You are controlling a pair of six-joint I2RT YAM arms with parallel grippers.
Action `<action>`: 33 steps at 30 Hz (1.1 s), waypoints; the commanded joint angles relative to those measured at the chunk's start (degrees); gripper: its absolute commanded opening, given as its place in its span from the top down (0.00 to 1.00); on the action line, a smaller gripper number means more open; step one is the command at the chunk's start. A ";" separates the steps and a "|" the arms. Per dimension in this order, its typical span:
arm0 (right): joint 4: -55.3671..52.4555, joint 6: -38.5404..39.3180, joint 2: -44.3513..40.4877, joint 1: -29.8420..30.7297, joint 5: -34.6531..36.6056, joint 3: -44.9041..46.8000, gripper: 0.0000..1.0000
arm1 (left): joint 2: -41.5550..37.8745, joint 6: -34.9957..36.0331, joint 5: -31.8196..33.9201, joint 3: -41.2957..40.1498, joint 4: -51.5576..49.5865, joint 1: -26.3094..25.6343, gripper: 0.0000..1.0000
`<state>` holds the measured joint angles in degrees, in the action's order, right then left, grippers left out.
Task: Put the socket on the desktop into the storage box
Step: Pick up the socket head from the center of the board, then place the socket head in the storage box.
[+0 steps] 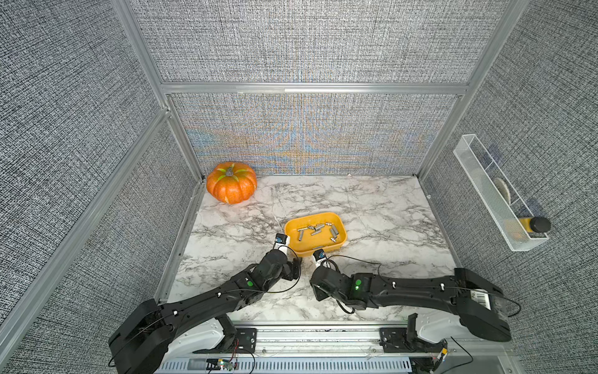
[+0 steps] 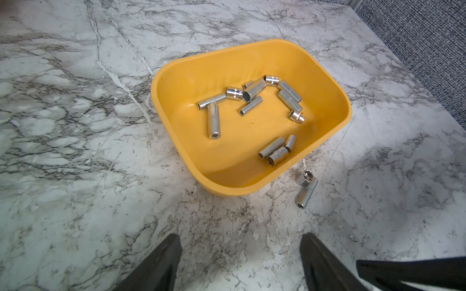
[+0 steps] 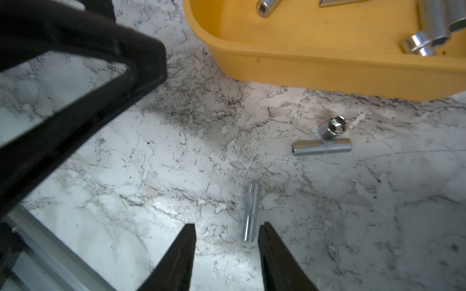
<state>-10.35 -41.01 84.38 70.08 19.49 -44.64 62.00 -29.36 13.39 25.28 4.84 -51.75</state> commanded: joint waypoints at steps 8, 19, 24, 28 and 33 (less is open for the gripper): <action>-0.65 -1.19 5.96 -0.54 1.56 -2.70 0.54 | -0.46 0.09 0.99 0.21 -0.36 -0.05 0.21; 1.50 -1.48 7.22 -1.79 -0.49 0.96 0.64 | 0.10 0.07 0.80 0.39 -0.36 -0.02 0.21; 1.39 -1.53 8.32 -1.80 -0.78 0.96 0.71 | -0.15 0.08 0.85 0.30 -0.36 -0.05 0.21; 1.18 -1.39 8.53 -1.79 -0.85 0.96 0.81 | -0.08 0.05 0.86 0.30 -0.36 -0.02 0.21; -2.35 -1.40 7.41 -1.78 1.58 0.53 0.91 | -0.09 0.10 0.94 0.31 -0.45 -0.02 0.21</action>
<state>-9.39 -42.26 92.40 68.25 19.38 -43.77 61.95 -29.36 13.56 25.28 4.80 -51.75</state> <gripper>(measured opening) 0.114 0.794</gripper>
